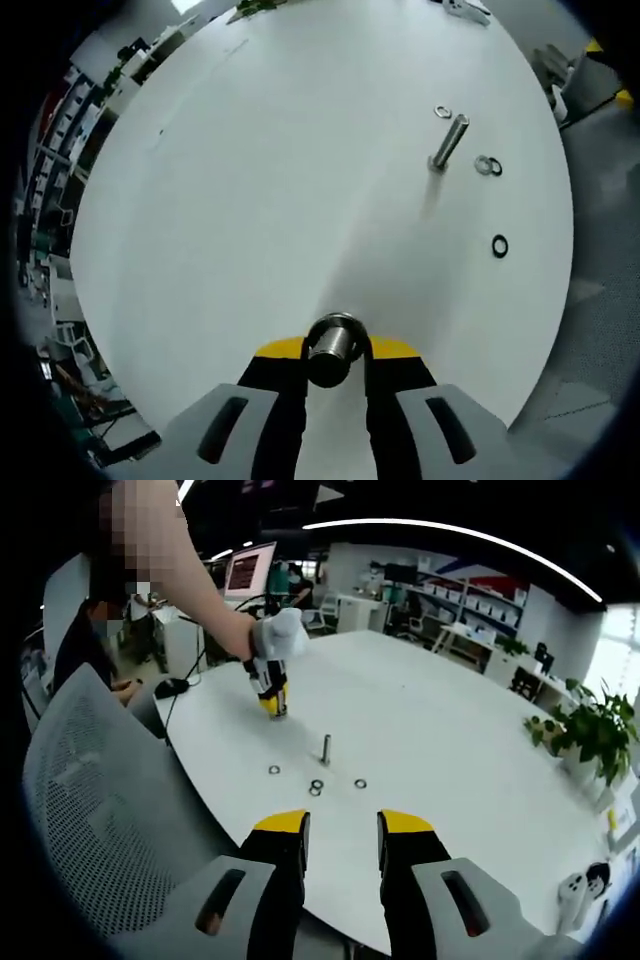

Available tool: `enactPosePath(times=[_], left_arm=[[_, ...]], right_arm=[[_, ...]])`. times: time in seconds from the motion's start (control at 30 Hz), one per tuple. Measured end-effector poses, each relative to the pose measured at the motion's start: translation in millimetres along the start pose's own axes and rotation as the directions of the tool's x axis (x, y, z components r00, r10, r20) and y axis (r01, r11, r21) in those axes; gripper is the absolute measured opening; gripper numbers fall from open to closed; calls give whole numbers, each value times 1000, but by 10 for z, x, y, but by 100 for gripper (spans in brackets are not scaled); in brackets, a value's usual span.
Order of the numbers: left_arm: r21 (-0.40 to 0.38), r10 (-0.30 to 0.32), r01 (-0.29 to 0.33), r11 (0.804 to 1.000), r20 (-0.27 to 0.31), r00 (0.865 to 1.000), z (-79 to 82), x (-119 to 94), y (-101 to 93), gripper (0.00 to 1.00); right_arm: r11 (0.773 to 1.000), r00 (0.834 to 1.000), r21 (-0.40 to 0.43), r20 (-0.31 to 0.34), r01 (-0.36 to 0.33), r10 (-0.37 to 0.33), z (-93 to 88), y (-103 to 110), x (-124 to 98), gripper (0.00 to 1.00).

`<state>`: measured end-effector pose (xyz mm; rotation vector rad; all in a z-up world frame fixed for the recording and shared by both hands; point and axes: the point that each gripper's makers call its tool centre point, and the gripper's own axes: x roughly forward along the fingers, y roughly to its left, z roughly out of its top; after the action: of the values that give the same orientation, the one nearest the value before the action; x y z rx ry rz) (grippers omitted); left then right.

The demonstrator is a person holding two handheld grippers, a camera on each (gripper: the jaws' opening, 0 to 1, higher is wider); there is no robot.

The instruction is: Place the washer onto the threaded stud by aligning its center hole with the stud, sliding it down to the base, and recovering from edge contact or off-axis alignment until the washer reaches the visible bottom stop.

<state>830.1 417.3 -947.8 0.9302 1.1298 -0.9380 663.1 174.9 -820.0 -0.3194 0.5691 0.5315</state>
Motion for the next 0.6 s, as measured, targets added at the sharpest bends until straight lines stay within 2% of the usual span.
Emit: enactPosePath(times=[0.13, 0.17, 0.2, 0.27, 0.33, 0.4, 0.5, 0.6], left_arm=[[-6, -3, 3, 1000, 3, 1000, 21, -3, 13, 19], [-23, -16, 16, 1000, 1, 1000, 18, 1, 7, 19], [-77, -30, 31, 997, 9, 999, 25, 6, -1, 19], [-75, -25, 27, 997, 17, 1000, 17, -5, 11, 20], [-128, -32, 35, 991, 19, 999, 13, -13, -3, 20], [-118, -25, 27, 993, 25, 999, 17, -15, 1, 20], [-53, 65, -61, 997, 63, 996, 84, -68, 86, 29], [-91, 54, -48, 995, 67, 996, 75, -106, 25, 33]], right_arm=[[1000, 1000, 1, -1, 3, -3, -3, -6, -2, 29], [1000, 1000, 0, -1, 4, -4, -3, -7, -4, 29], [1000, 1000, 1, -1, 5, -5, -3, -8, -5, 29], [1000, 1000, 0, -5, 5, -5, -7, -7, -1, 29], [1000, 1000, -2, -7, 3, -3, -6, -3, -1, 29], [1000, 1000, -2, -6, 3, -4, -3, -2, -3, 29], [1000, 1000, -2, -2, 3, -3, 2, 0, -6, 29], [1000, 1000, -4, 4, -4, 4, 15, 16, -5, 29]])
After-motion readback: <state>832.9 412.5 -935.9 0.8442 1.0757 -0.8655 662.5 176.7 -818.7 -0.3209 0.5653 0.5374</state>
